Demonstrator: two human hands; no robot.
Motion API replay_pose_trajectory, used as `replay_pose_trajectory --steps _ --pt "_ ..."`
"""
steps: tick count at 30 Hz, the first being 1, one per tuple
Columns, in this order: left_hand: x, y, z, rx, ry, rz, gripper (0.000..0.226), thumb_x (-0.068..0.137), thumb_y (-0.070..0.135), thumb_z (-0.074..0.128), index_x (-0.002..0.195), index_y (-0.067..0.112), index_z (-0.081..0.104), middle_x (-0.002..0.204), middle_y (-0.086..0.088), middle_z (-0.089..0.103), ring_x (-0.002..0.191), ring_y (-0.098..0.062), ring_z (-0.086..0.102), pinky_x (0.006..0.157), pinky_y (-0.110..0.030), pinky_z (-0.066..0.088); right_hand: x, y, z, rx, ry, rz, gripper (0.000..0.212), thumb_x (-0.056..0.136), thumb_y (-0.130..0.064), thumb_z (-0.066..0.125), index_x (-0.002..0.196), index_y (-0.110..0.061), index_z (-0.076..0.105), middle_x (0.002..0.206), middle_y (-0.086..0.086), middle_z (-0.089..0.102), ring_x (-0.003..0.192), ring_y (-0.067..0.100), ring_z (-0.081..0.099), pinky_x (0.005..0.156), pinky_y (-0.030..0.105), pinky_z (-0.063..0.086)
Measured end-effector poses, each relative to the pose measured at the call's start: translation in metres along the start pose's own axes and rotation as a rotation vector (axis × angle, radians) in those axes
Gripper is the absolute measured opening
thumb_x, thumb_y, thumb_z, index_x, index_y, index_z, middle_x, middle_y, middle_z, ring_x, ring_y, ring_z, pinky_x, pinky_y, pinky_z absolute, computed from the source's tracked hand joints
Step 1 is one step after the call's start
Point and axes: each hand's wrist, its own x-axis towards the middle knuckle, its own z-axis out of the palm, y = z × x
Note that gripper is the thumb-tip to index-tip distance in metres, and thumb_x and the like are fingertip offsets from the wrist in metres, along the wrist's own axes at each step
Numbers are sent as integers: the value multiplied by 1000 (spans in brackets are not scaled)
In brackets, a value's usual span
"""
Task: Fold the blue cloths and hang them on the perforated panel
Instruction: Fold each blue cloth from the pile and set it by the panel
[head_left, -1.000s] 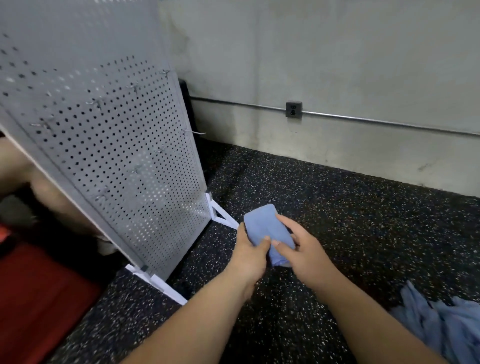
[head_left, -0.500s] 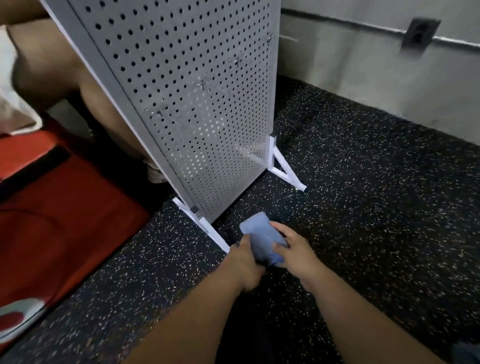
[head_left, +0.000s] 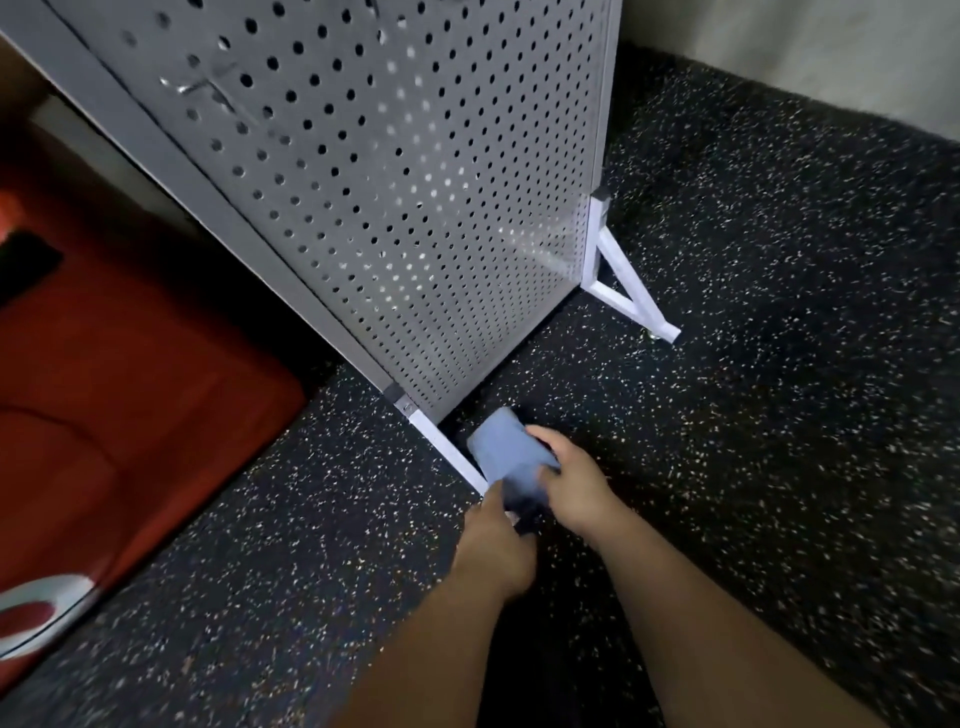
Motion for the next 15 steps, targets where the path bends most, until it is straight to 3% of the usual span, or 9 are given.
replay_pose_trajectory --steps 2,6,10,15 --pt "3 -6 4 -3 5 -35 79 91 26 66 162 34 31 141 -7 59 119 -27 65 106 -40 52 5 7 6 -101 -13 2 59 106 -8 47 157 -37 49 150 -2 59 131 21 58 115 36 46" --pt "5 -9 8 -18 -6 -55 79 86 32 61 158 48 33 143 -6 55 122 -30 63 104 -46 55 9 20 10 -441 158 -32 51 108 -23 51 156 -42 48 139 2 58 122 26 60 104 39 50" --pt "7 -9 10 -2 4 -58 75 96 26 62 160 49 31 147 -4 44 128 -30 59 105 -44 53 17 25 19 -452 130 -25 51 106 -24 53 152 -45 53 133 1 62 116 27 63 101 40 51" --pt "14 -9 13 -27 -1 -67 69 82 35 59 148 48 43 137 -6 54 115 -32 65 98 -45 58 18 23 16 -462 101 -43 52 106 -23 54 153 -45 52 136 1 59 119 27 61 104 39 50"
